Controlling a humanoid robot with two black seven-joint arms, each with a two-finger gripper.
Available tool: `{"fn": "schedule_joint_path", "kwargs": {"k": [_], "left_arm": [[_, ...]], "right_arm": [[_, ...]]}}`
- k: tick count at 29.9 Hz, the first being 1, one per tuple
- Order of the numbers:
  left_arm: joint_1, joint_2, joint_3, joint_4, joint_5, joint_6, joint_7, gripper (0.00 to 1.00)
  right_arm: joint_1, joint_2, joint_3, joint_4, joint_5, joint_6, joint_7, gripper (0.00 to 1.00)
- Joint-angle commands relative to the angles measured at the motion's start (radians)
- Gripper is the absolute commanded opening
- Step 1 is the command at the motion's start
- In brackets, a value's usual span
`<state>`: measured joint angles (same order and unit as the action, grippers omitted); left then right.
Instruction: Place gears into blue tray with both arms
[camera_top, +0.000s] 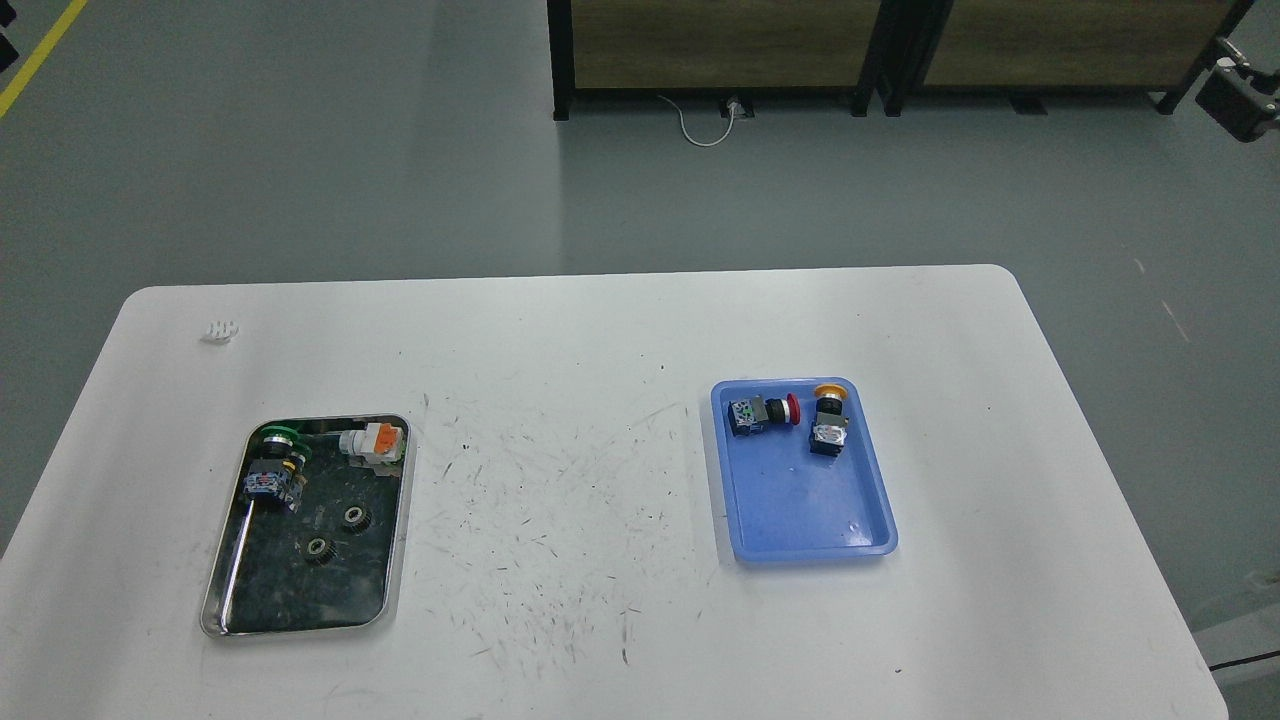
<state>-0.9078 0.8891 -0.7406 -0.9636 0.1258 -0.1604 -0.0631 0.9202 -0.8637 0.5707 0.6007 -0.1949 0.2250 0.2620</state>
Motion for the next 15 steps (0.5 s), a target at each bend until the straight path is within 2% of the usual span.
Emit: {"fn": "schedule_joint_path", "kwargs": {"k": [1,3,5,7,11,15], "left_arm": [[0.009,-0.006,0.024,0.0,0.0,-0.002,-0.004,0.98],[0.013,-0.013,0.03,-0.001,0.001,-0.005,-0.033,0.98],[0.021,-0.013,0.046,-0.004,0.001,-0.036,-0.108,0.98],[0.021,-0.006,0.084,-0.004,0.014,-0.099,-0.158,0.97],[0.024,0.002,0.185,-0.017,0.106,-0.18,-0.181,0.95],[0.067,-0.004,0.259,-0.075,0.219,-0.235,-0.224,0.95]], "right_arm": [[-0.01,0.041,-0.002,0.01,-0.096,-0.001,0.002,1.0],[-0.023,0.058,-0.002,0.021,-0.142,-0.006,0.0,1.0],[-0.024,0.072,-0.002,0.025,-0.15,-0.007,-0.001,1.0],[-0.024,0.084,-0.002,0.025,-0.155,-0.009,-0.004,1.0],[-0.02,0.106,-0.003,0.024,-0.163,-0.021,-0.007,1.0],[-0.012,0.107,-0.005,0.022,-0.163,-0.024,-0.007,1.0]]}}
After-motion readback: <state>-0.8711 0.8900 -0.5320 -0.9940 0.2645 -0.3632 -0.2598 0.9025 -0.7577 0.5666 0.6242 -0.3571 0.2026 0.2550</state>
